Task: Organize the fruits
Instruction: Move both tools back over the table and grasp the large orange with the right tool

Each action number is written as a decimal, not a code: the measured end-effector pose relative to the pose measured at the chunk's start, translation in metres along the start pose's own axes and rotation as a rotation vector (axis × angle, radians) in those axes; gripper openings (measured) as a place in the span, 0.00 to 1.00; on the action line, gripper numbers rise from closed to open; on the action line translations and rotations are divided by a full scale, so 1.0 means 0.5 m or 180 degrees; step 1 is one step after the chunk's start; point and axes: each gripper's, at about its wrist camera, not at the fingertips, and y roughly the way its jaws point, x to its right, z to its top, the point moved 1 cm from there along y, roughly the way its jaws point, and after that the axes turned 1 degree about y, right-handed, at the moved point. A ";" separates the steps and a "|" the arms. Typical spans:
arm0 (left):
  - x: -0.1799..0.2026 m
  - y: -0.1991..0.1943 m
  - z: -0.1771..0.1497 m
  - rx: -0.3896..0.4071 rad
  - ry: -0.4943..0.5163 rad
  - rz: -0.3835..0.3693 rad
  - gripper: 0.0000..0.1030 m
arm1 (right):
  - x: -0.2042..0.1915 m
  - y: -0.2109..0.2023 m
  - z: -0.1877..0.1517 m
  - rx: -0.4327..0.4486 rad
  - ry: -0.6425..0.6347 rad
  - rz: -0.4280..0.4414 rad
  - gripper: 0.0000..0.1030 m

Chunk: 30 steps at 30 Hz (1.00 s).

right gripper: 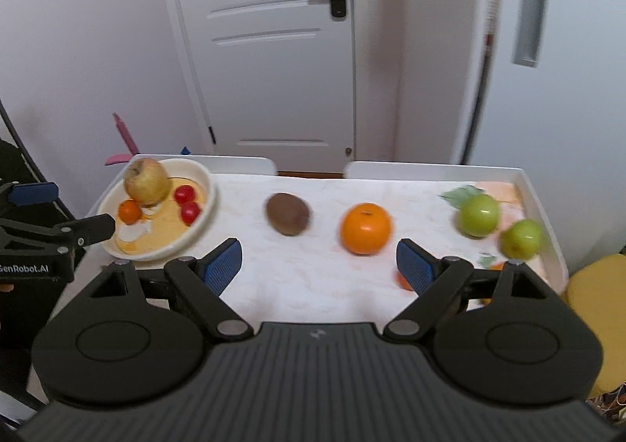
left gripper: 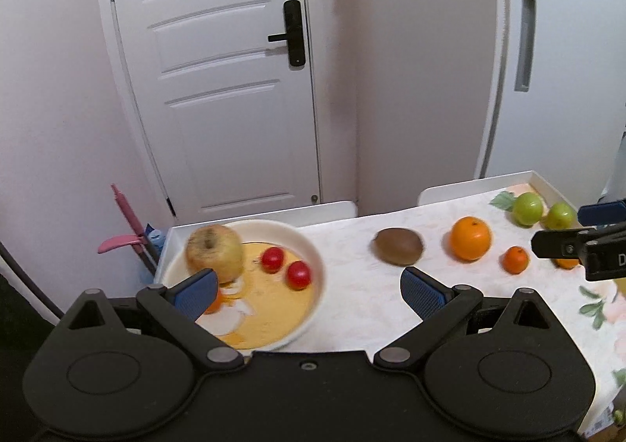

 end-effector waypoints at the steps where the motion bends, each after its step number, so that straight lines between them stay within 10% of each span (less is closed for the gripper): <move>1: 0.018 0.001 0.001 0.0000 -0.0009 -0.0005 0.98 | 0.018 -0.003 -0.003 0.0003 0.0004 -0.0017 0.98; 30: 0.368 0.294 0.002 -0.0112 0.0222 -0.0207 0.92 | 0.342 0.148 -0.138 -0.0178 0.0099 -0.0221 0.95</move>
